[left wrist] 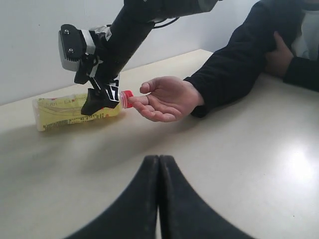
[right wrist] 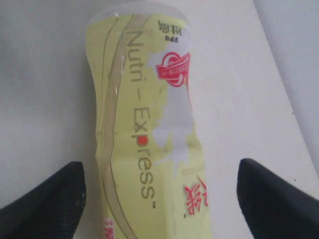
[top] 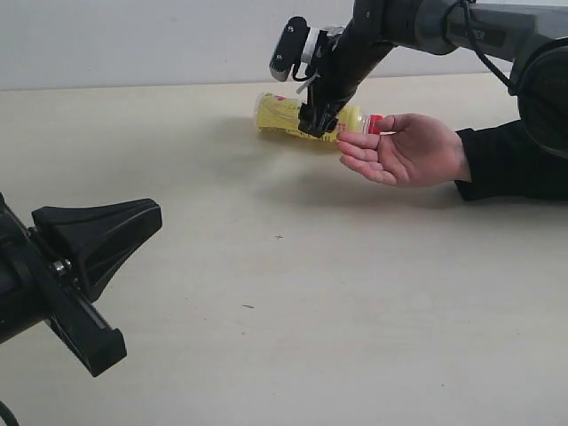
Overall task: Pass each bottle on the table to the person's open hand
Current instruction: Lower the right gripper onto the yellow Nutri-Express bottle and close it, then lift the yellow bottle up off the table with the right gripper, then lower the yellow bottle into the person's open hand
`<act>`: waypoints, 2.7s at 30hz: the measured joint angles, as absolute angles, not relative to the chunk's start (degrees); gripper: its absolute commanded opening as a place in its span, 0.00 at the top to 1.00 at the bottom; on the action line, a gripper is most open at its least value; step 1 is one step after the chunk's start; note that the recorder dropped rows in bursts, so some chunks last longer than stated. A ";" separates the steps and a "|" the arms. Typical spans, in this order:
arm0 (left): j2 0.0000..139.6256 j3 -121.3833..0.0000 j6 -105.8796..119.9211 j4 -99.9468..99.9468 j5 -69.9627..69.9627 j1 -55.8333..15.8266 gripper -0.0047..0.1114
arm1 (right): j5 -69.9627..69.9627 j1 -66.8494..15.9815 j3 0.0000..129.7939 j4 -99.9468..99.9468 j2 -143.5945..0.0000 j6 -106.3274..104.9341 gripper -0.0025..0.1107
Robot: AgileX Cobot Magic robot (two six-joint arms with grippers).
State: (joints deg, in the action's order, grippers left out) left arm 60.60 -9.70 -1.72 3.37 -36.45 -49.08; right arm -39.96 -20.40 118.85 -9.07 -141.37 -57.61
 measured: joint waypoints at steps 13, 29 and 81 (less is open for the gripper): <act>60.60 -9.70 -1.72 3.37 -36.45 -49.08 0.95 | -34.91 -20.40 118.85 -9.07 -145.39 -57.25 0.29; 60.60 -9.70 -1.72 3.37 -36.45 -49.08 0.95 | -33.23 -20.40 118.85 -9.07 -145.75 -57.07 0.98; 60.60 -9.70 -1.72 3.37 -36.45 -49.08 0.95 | -49.10 -20.59 87.96 0.00 -104.96 5.89 0.98</act>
